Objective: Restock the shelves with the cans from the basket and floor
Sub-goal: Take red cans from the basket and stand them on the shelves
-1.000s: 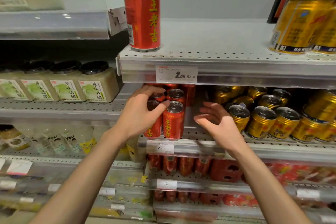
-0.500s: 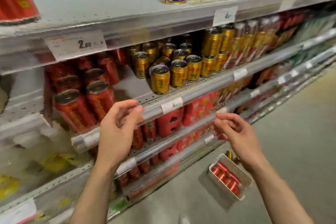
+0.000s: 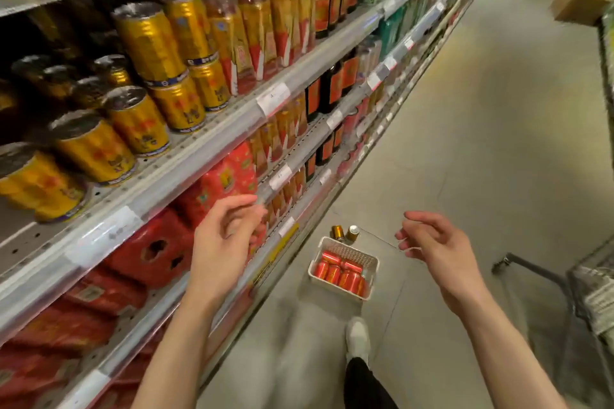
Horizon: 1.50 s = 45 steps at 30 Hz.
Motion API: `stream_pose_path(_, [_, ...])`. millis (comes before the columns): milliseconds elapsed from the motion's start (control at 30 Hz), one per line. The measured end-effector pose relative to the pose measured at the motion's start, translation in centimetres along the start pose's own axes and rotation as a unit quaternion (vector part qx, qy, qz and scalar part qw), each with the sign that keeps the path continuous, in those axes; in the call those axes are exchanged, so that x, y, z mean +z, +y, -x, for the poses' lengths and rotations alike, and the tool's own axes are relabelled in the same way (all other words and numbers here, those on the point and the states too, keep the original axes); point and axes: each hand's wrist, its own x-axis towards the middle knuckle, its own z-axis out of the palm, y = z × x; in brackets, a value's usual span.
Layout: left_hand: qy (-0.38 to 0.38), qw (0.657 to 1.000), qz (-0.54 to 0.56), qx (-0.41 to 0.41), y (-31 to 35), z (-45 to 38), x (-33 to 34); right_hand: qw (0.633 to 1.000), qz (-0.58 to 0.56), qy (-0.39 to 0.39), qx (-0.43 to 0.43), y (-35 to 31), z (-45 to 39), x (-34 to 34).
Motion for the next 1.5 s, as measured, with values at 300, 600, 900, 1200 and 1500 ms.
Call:
stream_pose_path(300, [-0.037, 0.994, -0.043, -0.090, -6.2, -10.5, 15.3, 0.995, 0.016, -0.003, 0.100, 6.3, -14.7, -6.2])
stream_pose_path(600, [-0.097, 0.973, -0.117, -0.171, -23.5, -17.3, 24.1, 0.979, 0.063, 0.000, 0.192, 22.1, -26.6, -7.6])
stream_pose_path(900, [-0.206, 0.943, -0.207, -0.159, -54.8, -20.6, 26.6, 0.976, 0.102, -0.001, 0.191, 49.1, -35.7, -4.7])
stream_pose_path(1200, [-0.241, 0.926, -0.253, -0.141, -73.6, -22.5, 25.5, 0.967, 0.204, -0.023, 0.153, 68.7, -40.4, 0.2])
stream_pose_path(1500, [-0.336, 0.885, -0.305, -0.108, -78.3, -21.9, 26.3, 0.837, 0.509, -0.174, 0.104, 75.4, -41.6, 4.3])
